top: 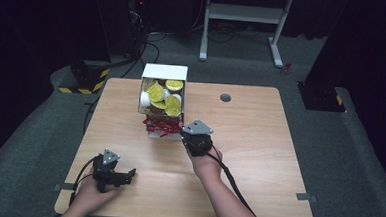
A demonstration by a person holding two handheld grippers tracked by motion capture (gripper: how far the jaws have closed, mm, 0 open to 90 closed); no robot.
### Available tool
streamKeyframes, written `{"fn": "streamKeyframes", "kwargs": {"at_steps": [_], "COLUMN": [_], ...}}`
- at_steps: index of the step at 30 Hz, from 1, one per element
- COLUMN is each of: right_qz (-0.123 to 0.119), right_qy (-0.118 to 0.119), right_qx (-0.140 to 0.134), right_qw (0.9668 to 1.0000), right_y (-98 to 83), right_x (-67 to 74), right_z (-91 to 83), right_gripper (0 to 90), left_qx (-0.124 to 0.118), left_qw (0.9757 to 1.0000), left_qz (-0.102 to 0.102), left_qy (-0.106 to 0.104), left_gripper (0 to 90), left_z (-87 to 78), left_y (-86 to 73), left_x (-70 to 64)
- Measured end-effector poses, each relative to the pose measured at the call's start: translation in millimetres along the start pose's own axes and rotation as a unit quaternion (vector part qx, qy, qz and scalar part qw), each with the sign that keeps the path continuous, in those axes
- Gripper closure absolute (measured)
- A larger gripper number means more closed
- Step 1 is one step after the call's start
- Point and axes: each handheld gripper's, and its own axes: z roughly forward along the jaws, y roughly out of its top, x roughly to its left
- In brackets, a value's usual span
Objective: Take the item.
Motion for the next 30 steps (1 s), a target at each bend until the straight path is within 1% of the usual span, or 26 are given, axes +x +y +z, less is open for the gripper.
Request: {"fn": "streamKeyframes", "kwargs": {"at_steps": [14,16,17,30], "right_qz": [0.01,0.009,0.012,0.014], "right_qy": [0.003,0.002,0.002,0.003], "right_qx": [-0.018,-0.018,-0.019,-0.044], "right_qw": [0.9998,0.9998,0.9997,0.9989], "right_y": [-8.9,-9.6,-10.4,-14.7], "right_x": [0.4,0.3,0.5,0.0], "right_z": [-15.5,-16.7,-17.8,-40.5], "right_gripper": [88.2,88.2,88.2,88.7], "left_qx": [0.0,0.0,0.0,0.0], "left_qw": [1.0,1.0,1.0,1.0], "left_qz": [0.0,0.0,0.0,0.001], "left_qy": [0.0,0.0,0.0,0.0], "left_gripper": [0.6,0.6,0.6,0.6], "left_z": [0.0,0.0,0.0,0.0], "left_y": [0.0,0.0,0.0,0.0], "left_x": [0.0,0.0,0.0,0.1]}}
